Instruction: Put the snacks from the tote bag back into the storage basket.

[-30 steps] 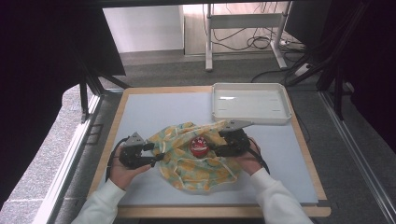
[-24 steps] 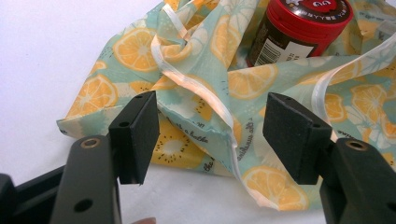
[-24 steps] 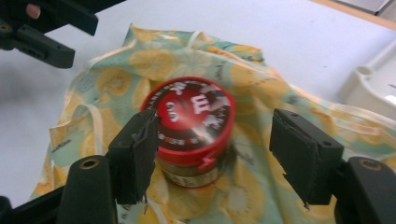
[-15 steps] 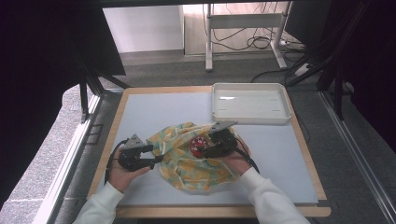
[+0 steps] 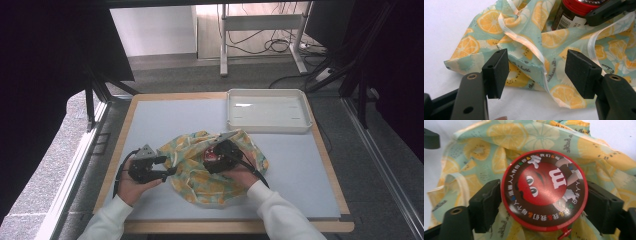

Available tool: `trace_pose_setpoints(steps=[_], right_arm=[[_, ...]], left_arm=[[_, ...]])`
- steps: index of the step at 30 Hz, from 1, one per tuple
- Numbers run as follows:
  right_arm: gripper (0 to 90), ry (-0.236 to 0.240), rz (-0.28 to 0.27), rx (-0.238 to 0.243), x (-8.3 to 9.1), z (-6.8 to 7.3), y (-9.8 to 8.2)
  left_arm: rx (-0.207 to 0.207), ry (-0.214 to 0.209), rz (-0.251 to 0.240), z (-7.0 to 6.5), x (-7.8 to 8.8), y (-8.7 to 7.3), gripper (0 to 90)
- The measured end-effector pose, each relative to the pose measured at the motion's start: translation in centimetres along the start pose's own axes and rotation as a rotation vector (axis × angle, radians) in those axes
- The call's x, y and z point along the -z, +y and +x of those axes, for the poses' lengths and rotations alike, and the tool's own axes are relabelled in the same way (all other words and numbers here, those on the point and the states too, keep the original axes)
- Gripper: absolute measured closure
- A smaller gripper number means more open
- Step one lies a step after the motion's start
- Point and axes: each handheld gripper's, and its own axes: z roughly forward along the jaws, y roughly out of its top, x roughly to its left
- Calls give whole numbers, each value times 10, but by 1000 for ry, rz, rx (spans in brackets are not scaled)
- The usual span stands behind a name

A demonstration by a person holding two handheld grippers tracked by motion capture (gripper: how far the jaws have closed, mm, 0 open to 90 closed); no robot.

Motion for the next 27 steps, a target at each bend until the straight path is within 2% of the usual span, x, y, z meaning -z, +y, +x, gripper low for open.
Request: trace_pose_setpoints(steps=[5, 9, 10, 16, 27], right_arm=[[258, -9, -8, 14, 1, 0, -2], [259, 1, -19, 9, 4, -2, -2], [259, 19, -40, -2, 8, -3, 0], [259, 43, -118, 12, 29, -3, 6], [260, 56, -188, 29, 55, -5, 11]], left_arm=[[4, -2, -14, 3, -3, 4, 367], [2, -5, -9, 4, -4, 4, 369], [2, -10, -11, 3, -3, 4, 369], [0, -14, -17, 2, -2, 6, 370], [-13, -12, -7, -4, -5, 8, 368]])
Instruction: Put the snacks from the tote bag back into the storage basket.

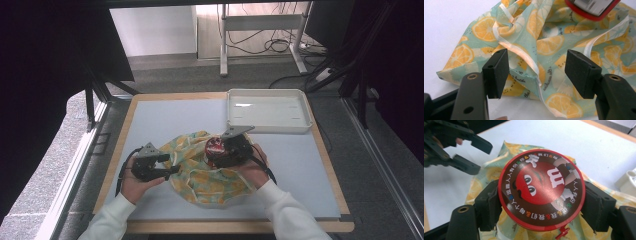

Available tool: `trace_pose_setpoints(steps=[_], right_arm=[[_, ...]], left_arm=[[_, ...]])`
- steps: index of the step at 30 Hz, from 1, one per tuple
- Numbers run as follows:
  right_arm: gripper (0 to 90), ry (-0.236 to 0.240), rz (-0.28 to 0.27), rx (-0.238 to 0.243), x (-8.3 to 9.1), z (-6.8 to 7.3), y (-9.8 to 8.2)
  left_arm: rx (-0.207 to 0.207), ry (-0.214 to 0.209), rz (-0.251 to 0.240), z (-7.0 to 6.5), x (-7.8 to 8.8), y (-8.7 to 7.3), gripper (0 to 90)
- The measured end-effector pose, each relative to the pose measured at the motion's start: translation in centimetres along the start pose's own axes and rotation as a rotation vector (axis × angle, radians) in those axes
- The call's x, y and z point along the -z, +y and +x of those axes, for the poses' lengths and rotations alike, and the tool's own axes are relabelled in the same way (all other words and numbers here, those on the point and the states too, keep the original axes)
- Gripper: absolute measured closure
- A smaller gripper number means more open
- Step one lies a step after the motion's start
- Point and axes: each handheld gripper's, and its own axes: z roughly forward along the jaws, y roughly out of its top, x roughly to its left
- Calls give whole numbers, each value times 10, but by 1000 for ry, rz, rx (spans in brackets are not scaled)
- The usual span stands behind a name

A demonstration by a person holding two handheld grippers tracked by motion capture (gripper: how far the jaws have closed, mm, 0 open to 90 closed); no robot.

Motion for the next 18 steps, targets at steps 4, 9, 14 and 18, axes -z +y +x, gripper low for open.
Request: trace_pose_setpoints(steps=[4, 9, 14, 18], right_arm=[[260, -5, -16, 9, 6, -2, 4], [260, -2, -33, 12, 12, -3, 8], [260, -15, -46, 10, 16, -5, 11], [260, -11, -59, 7, 18, -6, 15]], left_arm=[[0, 1, 0, 0, 0, 0, 368], [4, -2, 0, 2, -1, 0, 368], [2, -10, 4, 2, -2, -2, 368], [3, -13, 6, 2, -2, -2, 368]])
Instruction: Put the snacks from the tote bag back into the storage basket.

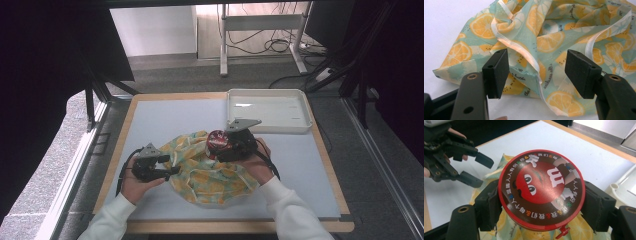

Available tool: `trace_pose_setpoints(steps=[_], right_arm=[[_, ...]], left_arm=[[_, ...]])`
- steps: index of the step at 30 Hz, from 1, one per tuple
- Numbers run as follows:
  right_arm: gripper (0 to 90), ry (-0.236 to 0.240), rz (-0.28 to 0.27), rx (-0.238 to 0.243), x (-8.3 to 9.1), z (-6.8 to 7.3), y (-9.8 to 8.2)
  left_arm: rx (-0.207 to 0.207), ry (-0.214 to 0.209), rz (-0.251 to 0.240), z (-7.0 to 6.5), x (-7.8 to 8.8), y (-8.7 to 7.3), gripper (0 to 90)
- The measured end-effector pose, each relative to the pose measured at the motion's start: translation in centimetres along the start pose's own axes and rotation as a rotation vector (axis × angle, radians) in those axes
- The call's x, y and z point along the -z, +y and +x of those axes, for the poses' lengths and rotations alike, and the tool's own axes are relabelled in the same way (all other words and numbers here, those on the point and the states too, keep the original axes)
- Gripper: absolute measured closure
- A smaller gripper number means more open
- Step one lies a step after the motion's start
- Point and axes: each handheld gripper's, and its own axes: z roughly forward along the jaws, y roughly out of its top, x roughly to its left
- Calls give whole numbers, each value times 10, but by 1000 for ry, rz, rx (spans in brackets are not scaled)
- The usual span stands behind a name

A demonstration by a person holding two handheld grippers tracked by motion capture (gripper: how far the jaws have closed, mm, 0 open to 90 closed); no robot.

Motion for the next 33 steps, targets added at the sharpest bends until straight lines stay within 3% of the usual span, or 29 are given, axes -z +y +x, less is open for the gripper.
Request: trace_pose_setpoints(steps=[11, 16, 21, 27, 33], right_arm=[[260, 9, -25, -32, 1, -15, 7], [260, 5, -45, -47, 5, -25, 10], [261, -11, -61, -59, 7, -37, 15], [260, -29, -75, -67, 12, -49, 18], [261, -55, -80, -78, 17, -60, 17]], left_arm=[[3, 6, 5, 0, 0, -1, 367], [28, -17, -4, 2, -1, 0, 368], [18, -4, 1, 2, -1, -1, 367], [37, -21, -3, 5, 0, -1, 367], [44, -12, -3, 6, -3, -1, 368]])
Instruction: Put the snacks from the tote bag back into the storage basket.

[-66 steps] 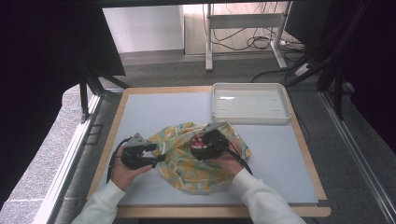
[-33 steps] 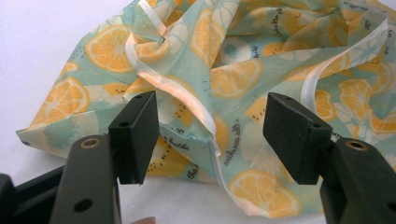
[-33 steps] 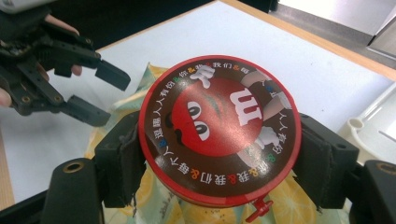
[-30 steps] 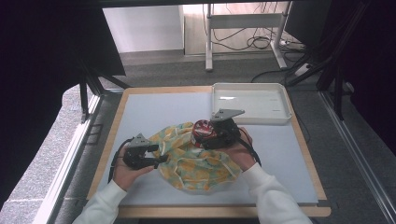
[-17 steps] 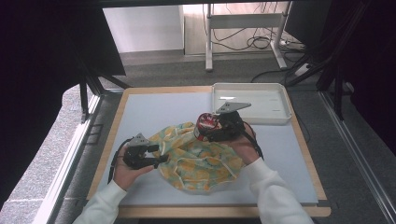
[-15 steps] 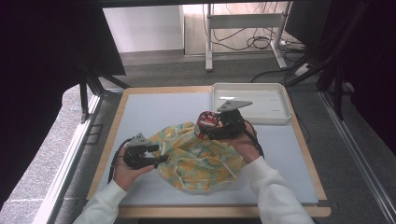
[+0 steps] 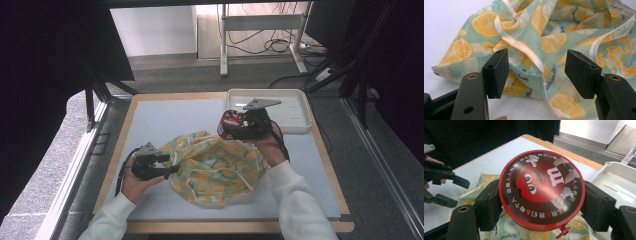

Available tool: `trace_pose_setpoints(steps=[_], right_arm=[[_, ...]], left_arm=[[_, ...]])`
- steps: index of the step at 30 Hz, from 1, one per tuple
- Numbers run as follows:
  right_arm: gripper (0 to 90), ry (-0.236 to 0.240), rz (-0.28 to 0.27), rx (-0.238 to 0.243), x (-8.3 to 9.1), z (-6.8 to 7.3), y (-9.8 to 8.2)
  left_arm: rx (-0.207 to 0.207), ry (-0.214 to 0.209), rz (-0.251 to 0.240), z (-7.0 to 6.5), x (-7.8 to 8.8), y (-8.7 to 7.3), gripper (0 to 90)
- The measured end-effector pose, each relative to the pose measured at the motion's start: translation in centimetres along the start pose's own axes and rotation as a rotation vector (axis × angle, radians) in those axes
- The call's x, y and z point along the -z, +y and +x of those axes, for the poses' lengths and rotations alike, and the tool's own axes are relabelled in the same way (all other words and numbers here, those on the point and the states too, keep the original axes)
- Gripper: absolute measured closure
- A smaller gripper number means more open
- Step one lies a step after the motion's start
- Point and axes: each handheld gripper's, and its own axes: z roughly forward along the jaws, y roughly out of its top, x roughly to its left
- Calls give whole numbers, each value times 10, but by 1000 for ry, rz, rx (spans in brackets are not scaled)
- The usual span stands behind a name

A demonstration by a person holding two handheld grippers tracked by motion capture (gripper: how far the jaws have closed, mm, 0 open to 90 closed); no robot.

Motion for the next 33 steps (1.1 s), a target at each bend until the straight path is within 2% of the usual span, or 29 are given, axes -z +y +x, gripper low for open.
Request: trace_pose_setpoints(steps=[6, 8, 11, 13, 14, 17, 19, 20, 25, 26, 27, 33], right_arm=[[261, -25, -1, -13, 2, -6, 0], [260, -41, 5, -25, 0, -9, 0], [260, -51, 6, -30, -2, -11, 0], [260, -57, 8, -34, -5, -13, 0], [260, -65, 25, -38, -11, -16, 1], [260, -87, 50, -35, -19, -21, 1], [261, -98, 57, -44, -24, -26, 1], [261, -103, 59, -51, -26, -30, 1], [260, -139, 76, -73, -37, -49, -2], [260, -139, 76, -73, -37, -49, -2], [261, -146, 80, -90, -41, -58, -2], [261, -161, 84, -108, -45, -76, 0]], left_arm=[[-2, 0, 10, -4, -1, -2, 368], [-22, 8, 8, -5, 0, -2, 367], [-19, 10, 5, -4, 2, -2, 367], [-17, 6, -1, -2, 5, -3, 367], [-7, 4, -10, 0, 6, -3, 367], [-9, -12, -10, 1, 5, -2, 367], [-8, -19, -8, 0, 5, -2, 366], [-23, -26, -4, -2, 4, -2, 366], [-29, -25, -3, -5, 4, -2, 364], [-30, -22, -2, -5, 4, -2, 364], [-33, -17, 0, -5, 4, -1, 365], [-32, 27, 32, -3, 2, -2, 375]])
